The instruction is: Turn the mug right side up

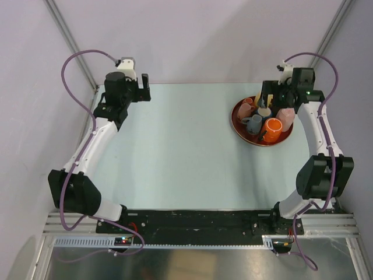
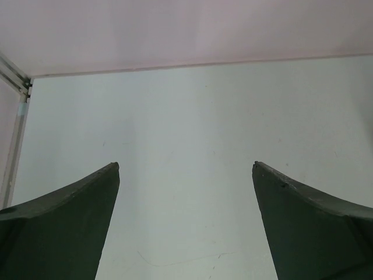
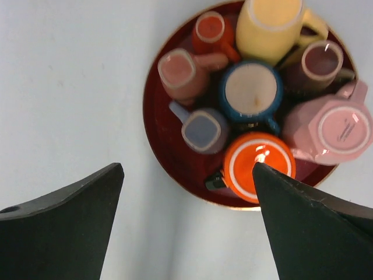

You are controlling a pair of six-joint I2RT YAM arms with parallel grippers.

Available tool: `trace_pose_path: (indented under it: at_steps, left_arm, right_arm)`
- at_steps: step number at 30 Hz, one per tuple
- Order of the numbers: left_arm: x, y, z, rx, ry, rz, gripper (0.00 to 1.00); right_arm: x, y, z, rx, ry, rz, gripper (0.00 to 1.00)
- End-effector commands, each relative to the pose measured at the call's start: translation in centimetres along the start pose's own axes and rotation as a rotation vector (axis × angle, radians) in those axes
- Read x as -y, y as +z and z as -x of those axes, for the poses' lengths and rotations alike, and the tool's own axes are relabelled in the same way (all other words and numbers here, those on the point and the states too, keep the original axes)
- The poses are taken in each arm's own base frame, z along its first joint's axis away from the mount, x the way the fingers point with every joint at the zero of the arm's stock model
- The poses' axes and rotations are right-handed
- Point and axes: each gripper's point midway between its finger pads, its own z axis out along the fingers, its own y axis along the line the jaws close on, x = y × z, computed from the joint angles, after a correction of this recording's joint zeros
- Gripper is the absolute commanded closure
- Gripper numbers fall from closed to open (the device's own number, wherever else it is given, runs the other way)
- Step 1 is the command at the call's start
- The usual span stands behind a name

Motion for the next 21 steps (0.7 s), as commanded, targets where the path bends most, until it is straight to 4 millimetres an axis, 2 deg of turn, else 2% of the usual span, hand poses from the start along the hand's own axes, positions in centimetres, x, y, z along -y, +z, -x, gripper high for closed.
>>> trace_pose_path:
  at_steps: [1,7,9,12,18,21]
  left_arm:
    - [1.2,-1.5,0.3,0.021,0.042,-0.075,0.00]
    - [3.6,-2.5,-4.0,-0.063,0.105,-0.227,0.01]
    - [4.0,-3.0,-5.3,-0.087,0.116,-0.255,0.02]
    - [4.5,-3.6,-6.9,-0.112,0.140,-0.281,0.02]
    - [4.7,-4.5,-8.8,-0.140,0.157,-0.290,0.02]
    - [4.6,-4.5,-9.1,-0.147,0.147,-0.282,0.02]
  right_arm:
    - [-0.2,-1.1,-1.8,-0.020,-0.075,-0.025,0.01]
    - [-3.0,-1.6,-6.9,-0.148,-0.170,0.172,0.01]
    - [-3.1,-1.6,-7.9,-0.173,-0.163,0.174,0.02]
    - [-2.6,-1.1,-8.9,-0.195,-0.106,0.126,0.12]
    - [-0.9,0.2,-10.3,-0.220,0.025,-0.048,0.19]
    - [-2.1,1.2,-10.5,-0.226,0.013,-0.080,0.21]
